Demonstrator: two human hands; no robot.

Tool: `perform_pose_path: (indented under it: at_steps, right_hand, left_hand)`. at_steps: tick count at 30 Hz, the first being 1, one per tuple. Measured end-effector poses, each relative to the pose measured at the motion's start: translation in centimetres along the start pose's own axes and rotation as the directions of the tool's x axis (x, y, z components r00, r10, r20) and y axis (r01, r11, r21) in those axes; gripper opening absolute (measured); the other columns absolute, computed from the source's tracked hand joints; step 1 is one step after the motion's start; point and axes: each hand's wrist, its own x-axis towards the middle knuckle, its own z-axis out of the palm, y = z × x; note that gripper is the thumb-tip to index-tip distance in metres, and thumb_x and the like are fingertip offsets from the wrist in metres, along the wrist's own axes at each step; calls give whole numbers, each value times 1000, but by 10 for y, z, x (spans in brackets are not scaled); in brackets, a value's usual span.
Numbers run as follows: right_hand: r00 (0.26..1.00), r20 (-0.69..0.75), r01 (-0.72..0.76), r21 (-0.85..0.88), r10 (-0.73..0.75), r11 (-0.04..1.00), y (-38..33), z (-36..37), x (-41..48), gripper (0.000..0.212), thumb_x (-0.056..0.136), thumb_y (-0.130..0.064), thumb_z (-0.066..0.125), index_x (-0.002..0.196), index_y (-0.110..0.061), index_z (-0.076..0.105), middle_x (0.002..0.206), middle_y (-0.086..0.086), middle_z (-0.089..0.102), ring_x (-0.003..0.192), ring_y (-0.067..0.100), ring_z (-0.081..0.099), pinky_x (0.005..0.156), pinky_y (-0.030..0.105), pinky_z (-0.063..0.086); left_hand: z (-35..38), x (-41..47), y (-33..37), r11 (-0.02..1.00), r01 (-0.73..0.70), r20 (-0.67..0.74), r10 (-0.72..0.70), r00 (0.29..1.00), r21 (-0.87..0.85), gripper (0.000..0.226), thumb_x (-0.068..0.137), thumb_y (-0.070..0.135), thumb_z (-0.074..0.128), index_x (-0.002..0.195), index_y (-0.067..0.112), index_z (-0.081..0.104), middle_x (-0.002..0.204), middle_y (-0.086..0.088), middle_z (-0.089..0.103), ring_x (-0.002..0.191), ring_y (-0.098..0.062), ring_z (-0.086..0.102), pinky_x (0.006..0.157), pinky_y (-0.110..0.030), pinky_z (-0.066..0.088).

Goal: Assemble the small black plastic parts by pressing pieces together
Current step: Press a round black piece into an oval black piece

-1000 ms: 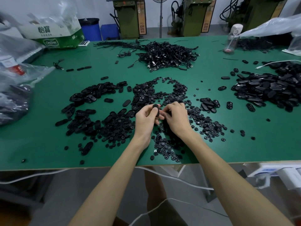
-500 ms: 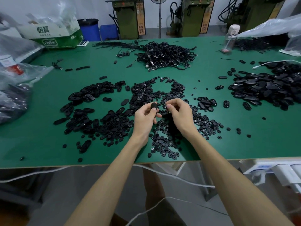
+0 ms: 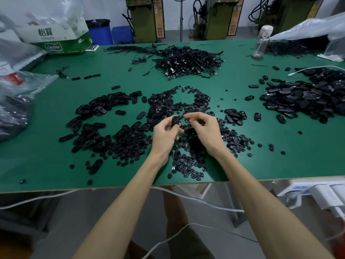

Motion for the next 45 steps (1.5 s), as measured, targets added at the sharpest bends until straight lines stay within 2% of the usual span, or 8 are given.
perform_pose_path:
  at_steps: [3,6,13,18,24,33,41,45]
  right_hand:
    - [1000,3,7,15,-7,1000,1,-1,0,21,98,-9,65,103,-23,80,89,-13,74,81,5,65,75,20,52]
    - [1000,10,3,48,-3,999,2,-1,-1,15,94,-11,71,101,-21,79,78,-13,71,70,-1,58,69,17,48]
    - [1000,3,-30,119,30,992,2,-1,0,14,90,-11,77,103,-17,79,89,-1,78,84,14,71,84,33,59]
    - [1000,25,2,119,-5,993,3,-2,0,14,90,-10,75,99,-20,81,82,-8,77,76,5,66,76,23,53]
    - [999,-3,-52,214,54,975,4,0,-1,11,87,-14,80,97,-14,74,89,0,80,91,17,76,91,39,59]
    - [999,-30,-19,183,25,983,9,-2,1,4,89,-17,78,93,-19,76,78,-12,69,71,2,57,71,18,47]
    - [999,4,-36,199,36,979,7,0,1,8,87,-12,79,94,-15,77,83,-3,79,81,11,74,82,25,58]
    - [1000,29,-16,223,10,975,5,-1,0,9,88,-9,79,96,-11,77,82,0,79,79,12,75,80,21,55]
  left_hand:
    - [0,0,0,1000,-1,-1,1,1000,3,30,100,-3,57,126,9,65,96,-4,71,78,-8,69,61,-19,50]
    - [0,1,-1,1000,-1,-3,2,1000,15,29,100,-3,57,125,8,66,94,-3,70,78,-9,69,60,-19,50]
    - [0,1,-2,999,-2,-9,3,1000,35,28,100,-3,58,126,3,66,93,-3,70,76,-6,69,59,-18,49]
    - [0,0,-1,1000,-5,-4,5,1000,26,29,100,-3,58,127,3,66,95,-2,70,76,-5,70,59,-18,49]
    - [0,-1,-1,1000,-3,-12,3,1000,-8,36,99,-3,60,133,5,62,108,-12,72,79,-8,73,59,-19,50]
    - [0,-3,0,1000,-22,-4,22,1000,-15,39,97,-9,57,133,6,61,105,-8,65,90,-14,77,60,-19,53]
    - [-1,-2,0,998,-59,10,59,998,-34,38,97,-8,58,130,10,63,106,-16,62,90,-18,78,66,-22,58]
    - [0,-3,1,996,-63,-4,63,998,-70,33,98,-1,62,125,18,67,101,-11,65,91,-21,78,69,-27,60]
